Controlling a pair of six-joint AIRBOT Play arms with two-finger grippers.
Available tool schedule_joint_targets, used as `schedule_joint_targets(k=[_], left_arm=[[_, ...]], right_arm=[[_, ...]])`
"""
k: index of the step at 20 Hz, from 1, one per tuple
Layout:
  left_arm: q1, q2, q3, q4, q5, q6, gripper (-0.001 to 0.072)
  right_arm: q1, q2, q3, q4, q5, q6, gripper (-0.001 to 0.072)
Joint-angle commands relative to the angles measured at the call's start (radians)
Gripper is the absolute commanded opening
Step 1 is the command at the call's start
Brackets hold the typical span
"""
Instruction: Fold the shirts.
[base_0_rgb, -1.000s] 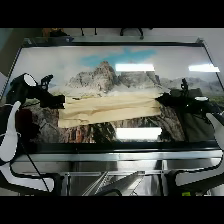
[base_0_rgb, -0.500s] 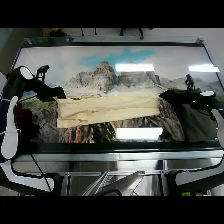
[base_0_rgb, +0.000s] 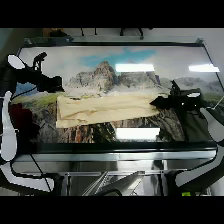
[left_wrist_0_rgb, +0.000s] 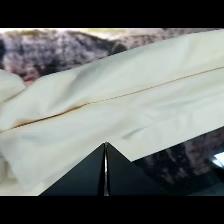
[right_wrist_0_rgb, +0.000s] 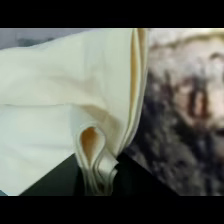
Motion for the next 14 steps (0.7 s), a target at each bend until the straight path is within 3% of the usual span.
schedule_joint_targets(k=[1,5,10,12,14], left_arm=[[-0.039,-0.015,0.002,-0.121,-0.003,0.014,0.0014],[-0.182,-0.014,-0.112,-0.119,0.142,0.014,0.0014],[-0.461,-0.033,-0.287,-0.133,0.557,0.014,0.0014],[-0.582,-0.097,-0.272,-0.199,0.686,0.016,0.0014],[-0.687,-0.202,-0.178,-0.199,0.711,0.014,0.0014]], right_arm=[[0.017,-0.005,0.005,0.008,0.013,0.001,0.0027],[-0.003,0.074,0.076,0.013,0.142,0.028,0.0026],[-0.012,0.235,0.23,0.111,0.411,0.136,0.0026],[-0.012,0.304,0.248,0.167,0.45,0.144,0.0026],[-0.021,0.373,0.257,0.189,0.46,0.157,0.0026]])
